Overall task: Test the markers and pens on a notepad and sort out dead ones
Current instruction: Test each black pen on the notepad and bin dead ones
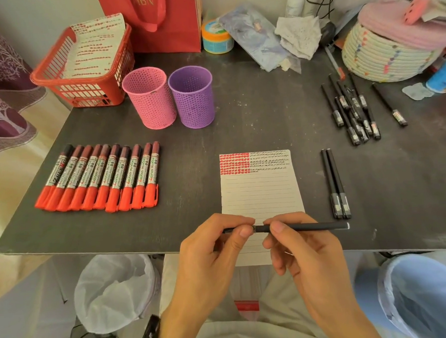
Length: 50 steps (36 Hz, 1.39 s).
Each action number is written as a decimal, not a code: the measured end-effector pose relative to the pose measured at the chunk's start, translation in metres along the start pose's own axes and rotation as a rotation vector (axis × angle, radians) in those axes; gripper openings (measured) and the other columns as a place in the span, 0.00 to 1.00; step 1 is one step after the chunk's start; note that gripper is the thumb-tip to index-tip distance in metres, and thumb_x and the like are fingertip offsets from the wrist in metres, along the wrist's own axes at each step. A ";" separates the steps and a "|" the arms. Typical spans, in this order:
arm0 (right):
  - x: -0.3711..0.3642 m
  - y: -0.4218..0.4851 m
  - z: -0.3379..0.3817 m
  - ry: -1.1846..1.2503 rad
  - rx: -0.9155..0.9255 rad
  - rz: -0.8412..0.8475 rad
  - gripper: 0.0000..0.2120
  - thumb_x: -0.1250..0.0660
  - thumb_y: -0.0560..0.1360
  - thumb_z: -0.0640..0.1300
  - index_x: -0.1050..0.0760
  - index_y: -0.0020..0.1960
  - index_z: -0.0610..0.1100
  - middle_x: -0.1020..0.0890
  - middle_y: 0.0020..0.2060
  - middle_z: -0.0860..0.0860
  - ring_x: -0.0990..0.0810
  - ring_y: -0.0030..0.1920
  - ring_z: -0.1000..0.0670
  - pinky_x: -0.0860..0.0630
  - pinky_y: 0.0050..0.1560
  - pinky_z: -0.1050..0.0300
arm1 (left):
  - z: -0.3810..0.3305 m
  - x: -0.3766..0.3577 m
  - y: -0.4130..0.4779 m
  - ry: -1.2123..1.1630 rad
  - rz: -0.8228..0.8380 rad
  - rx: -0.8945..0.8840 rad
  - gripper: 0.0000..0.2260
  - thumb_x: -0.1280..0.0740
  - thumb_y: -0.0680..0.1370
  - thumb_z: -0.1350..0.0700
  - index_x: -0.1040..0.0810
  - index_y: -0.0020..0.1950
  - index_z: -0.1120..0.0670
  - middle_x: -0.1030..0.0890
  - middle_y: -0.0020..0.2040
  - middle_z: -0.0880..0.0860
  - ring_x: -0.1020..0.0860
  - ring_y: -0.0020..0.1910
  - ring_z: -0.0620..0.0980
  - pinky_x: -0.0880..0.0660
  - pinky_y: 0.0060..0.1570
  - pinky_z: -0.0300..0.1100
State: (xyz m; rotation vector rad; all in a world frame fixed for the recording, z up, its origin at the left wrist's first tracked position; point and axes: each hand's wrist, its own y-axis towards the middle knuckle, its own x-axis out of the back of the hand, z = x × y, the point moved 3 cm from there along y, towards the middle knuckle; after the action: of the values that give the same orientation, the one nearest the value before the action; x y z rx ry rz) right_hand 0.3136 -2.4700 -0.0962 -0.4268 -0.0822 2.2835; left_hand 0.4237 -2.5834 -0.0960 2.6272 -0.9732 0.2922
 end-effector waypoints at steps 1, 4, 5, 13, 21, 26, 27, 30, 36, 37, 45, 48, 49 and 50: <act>-0.001 0.000 0.000 -0.003 0.000 0.009 0.12 0.26 0.68 0.55 0.16 0.45 0.47 0.17 0.33 0.42 0.24 0.27 0.49 0.28 0.27 0.60 | -0.001 0.000 0.000 0.005 -0.002 -0.016 0.08 0.36 0.79 0.40 0.20 0.53 0.40 0.17 0.44 0.38 0.21 0.39 0.41 0.28 0.36 0.29; -0.005 -0.001 -0.002 0.003 0.006 0.034 0.11 0.27 0.69 0.54 0.15 0.44 0.47 0.17 0.33 0.43 0.24 0.27 0.50 0.28 0.27 0.60 | -0.004 -0.001 -0.001 0.020 -0.004 -0.070 0.08 0.36 0.80 0.42 0.20 0.54 0.40 0.17 0.47 0.37 0.20 0.41 0.39 0.27 0.37 0.28; -0.007 -0.002 -0.002 0.009 0.007 0.039 0.11 0.27 0.69 0.54 0.15 0.44 0.47 0.17 0.33 0.43 0.25 0.27 0.50 0.29 0.27 0.60 | -0.004 -0.001 -0.001 0.023 -0.008 -0.084 0.07 0.36 0.80 0.43 0.20 0.54 0.41 0.17 0.47 0.37 0.20 0.41 0.39 0.27 0.37 0.28; -0.009 -0.003 -0.007 0.042 -0.032 0.017 0.15 0.26 0.69 0.56 0.14 0.45 0.44 0.17 0.32 0.43 0.26 0.25 0.51 0.30 0.25 0.61 | -0.005 0.001 0.000 0.074 -0.030 -0.154 0.06 0.32 0.78 0.48 0.18 0.53 0.44 0.16 0.48 0.36 0.18 0.43 0.40 0.27 0.40 0.28; -0.010 0.003 -0.002 -0.004 0.000 -0.053 0.17 0.27 0.69 0.59 0.15 0.40 0.45 0.16 0.34 0.44 0.28 0.22 0.52 0.32 0.23 0.62 | -0.007 -0.003 0.015 0.106 -0.023 -0.228 0.06 0.32 0.79 0.48 0.19 0.54 0.42 0.17 0.48 0.35 0.19 0.40 0.40 0.27 0.38 0.28; -0.010 0.008 0.005 -0.037 0.040 -0.130 0.11 0.25 0.73 0.54 0.15 0.40 0.47 0.16 0.35 0.45 0.26 0.24 0.51 0.30 0.24 0.63 | -0.005 -0.009 0.027 0.125 0.010 -0.216 0.07 0.34 0.80 0.44 0.19 0.55 0.40 0.18 0.48 0.33 0.19 0.40 0.41 0.27 0.36 0.29; -0.009 0.009 0.007 -0.045 0.050 -0.145 0.10 0.26 0.72 0.54 0.16 0.41 0.47 0.16 0.35 0.45 0.26 0.24 0.51 0.29 0.25 0.63 | -0.005 -0.012 0.029 0.124 0.041 -0.213 0.07 0.35 0.80 0.43 0.20 0.57 0.39 0.18 0.49 0.34 0.19 0.42 0.40 0.27 0.37 0.28; 0.003 0.017 0.018 -0.108 0.066 -0.178 0.10 0.28 0.69 0.55 0.15 0.44 0.51 0.15 0.35 0.46 0.23 0.26 0.52 0.26 0.28 0.63 | -0.002 -0.018 0.036 0.219 0.162 -0.205 0.14 0.40 0.82 0.37 0.25 0.66 0.35 0.20 0.56 0.32 0.20 0.49 0.39 0.29 0.41 0.26; 0.078 0.050 0.058 -0.488 -0.016 -0.190 0.09 0.34 0.79 0.51 0.16 0.44 0.53 0.15 0.38 0.51 0.15 0.39 0.54 0.17 0.41 0.56 | 0.026 0.002 0.065 0.484 0.170 -0.101 0.22 0.45 0.80 0.33 0.33 0.73 0.36 0.30 0.64 0.27 0.33 0.66 0.30 0.39 0.62 0.23; 0.092 0.057 0.065 -0.560 -0.045 -0.170 0.10 0.34 0.80 0.49 0.17 0.45 0.50 0.15 0.39 0.50 0.14 0.40 0.53 0.17 0.44 0.54 | 0.030 0.006 0.071 0.545 0.171 -0.106 0.21 0.44 0.81 0.35 0.32 0.73 0.38 0.30 0.66 0.30 0.34 0.66 0.31 0.41 0.64 0.25; 0.153 0.094 0.096 -1.084 -0.224 -0.072 0.12 0.29 0.77 0.52 0.27 0.56 0.49 0.14 0.35 0.51 0.15 0.34 0.53 0.16 0.45 0.51 | 0.059 0.012 0.087 0.798 0.238 -0.009 0.26 0.46 0.79 0.36 0.32 0.75 0.43 0.33 0.76 0.43 0.37 0.76 0.46 0.40 0.73 0.47; 0.154 0.100 0.094 -1.226 -0.240 -0.075 0.17 0.27 0.76 0.55 0.30 0.59 0.53 0.14 0.34 0.53 0.15 0.31 0.55 0.18 0.45 0.53 | 0.061 0.011 0.085 0.811 0.245 -0.017 0.26 0.47 0.79 0.35 0.30 0.74 0.42 0.34 0.76 0.43 0.38 0.76 0.46 0.39 0.72 0.48; 0.153 0.102 0.091 -1.224 -0.241 -0.073 0.17 0.27 0.75 0.55 0.29 0.58 0.53 0.14 0.34 0.54 0.15 0.31 0.54 0.18 0.46 0.52 | 0.061 0.011 0.085 0.814 0.253 -0.016 0.26 0.47 0.78 0.34 0.30 0.74 0.41 0.34 0.77 0.42 0.39 0.76 0.45 0.40 0.73 0.48; 0.153 0.104 0.087 -1.208 -0.248 -0.070 0.16 0.26 0.75 0.54 0.28 0.57 0.53 0.14 0.33 0.54 0.15 0.31 0.53 0.17 0.47 0.50 | 0.062 0.012 0.085 0.816 0.260 -0.014 0.27 0.48 0.78 0.34 0.31 0.74 0.41 0.35 0.77 0.42 0.39 0.77 0.45 0.40 0.73 0.47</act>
State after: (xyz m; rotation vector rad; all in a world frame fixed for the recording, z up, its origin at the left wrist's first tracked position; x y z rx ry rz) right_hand 0.1158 -2.4231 -0.0764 0.8643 -0.9528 2.1435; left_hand 0.3809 -2.6739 -0.1302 2.0231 -0.9747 1.2778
